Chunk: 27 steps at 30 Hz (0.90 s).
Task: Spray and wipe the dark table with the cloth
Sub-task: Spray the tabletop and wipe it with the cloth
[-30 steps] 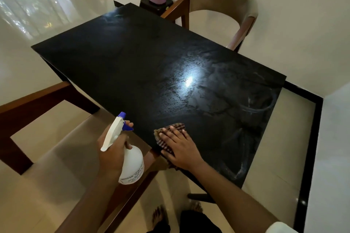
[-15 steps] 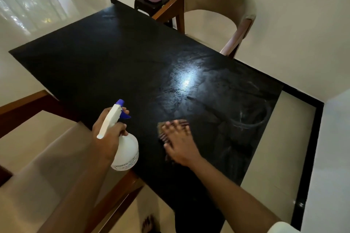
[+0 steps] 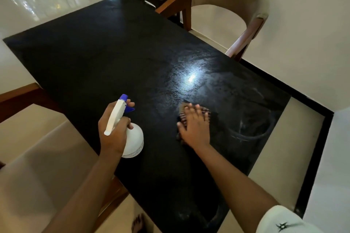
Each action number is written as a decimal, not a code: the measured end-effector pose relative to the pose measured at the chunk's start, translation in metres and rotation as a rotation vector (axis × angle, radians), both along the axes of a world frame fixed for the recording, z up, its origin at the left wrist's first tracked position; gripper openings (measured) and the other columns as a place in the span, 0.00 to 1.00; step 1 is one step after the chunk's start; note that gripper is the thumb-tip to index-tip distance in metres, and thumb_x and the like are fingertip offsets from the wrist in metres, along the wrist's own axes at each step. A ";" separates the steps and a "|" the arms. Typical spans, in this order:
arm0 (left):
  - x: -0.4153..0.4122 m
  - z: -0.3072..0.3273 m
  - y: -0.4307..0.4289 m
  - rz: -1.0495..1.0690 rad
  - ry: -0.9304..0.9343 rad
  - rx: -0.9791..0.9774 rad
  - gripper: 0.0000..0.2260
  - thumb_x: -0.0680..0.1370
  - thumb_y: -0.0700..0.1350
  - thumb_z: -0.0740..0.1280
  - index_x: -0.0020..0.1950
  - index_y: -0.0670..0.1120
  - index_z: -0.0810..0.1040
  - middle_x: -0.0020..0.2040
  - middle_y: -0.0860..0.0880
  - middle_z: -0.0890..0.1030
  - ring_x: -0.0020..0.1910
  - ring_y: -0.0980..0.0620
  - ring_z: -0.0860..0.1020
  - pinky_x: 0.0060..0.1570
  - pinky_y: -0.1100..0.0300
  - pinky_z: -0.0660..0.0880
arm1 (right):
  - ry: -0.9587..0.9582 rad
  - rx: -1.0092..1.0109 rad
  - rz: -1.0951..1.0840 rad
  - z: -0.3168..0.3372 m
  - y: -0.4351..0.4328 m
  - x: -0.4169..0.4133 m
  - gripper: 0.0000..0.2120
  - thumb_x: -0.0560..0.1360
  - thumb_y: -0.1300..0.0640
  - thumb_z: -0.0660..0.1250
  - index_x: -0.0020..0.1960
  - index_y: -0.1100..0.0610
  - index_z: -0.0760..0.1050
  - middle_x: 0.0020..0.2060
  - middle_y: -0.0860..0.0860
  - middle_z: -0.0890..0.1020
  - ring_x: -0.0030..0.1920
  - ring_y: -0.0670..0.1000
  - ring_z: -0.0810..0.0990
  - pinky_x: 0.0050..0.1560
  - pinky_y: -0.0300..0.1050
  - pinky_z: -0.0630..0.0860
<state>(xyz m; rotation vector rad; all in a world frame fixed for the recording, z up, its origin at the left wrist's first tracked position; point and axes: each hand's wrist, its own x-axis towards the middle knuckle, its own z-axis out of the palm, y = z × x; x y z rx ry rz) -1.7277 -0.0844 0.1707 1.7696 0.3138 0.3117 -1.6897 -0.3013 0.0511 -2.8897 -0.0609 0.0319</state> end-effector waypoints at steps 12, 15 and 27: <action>0.008 -0.032 0.003 -0.076 -0.193 0.030 0.16 0.72 0.35 0.62 0.58 0.47 0.74 0.50 0.63 0.81 0.39 0.53 0.80 0.35 0.68 0.77 | -0.012 -0.036 0.043 -0.001 -0.046 0.050 0.33 0.75 0.37 0.50 0.76 0.53 0.59 0.75 0.51 0.63 0.76 0.52 0.56 0.74 0.58 0.51; 0.008 -0.030 0.001 -0.069 -0.208 0.021 0.15 0.73 0.35 0.61 0.57 0.49 0.74 0.51 0.63 0.81 0.38 0.54 0.80 0.34 0.68 0.76 | 0.035 -0.061 -0.109 0.003 -0.057 0.061 0.32 0.78 0.39 0.54 0.77 0.53 0.55 0.76 0.51 0.60 0.77 0.52 0.52 0.75 0.57 0.49; 0.015 -0.032 -0.010 -0.048 -0.217 0.062 0.20 0.73 0.36 0.63 0.55 0.62 0.74 0.50 0.66 0.81 0.37 0.56 0.80 0.35 0.68 0.77 | -0.040 -0.044 0.345 -0.003 -0.051 0.031 0.32 0.74 0.38 0.50 0.75 0.51 0.62 0.74 0.49 0.65 0.75 0.51 0.60 0.73 0.60 0.57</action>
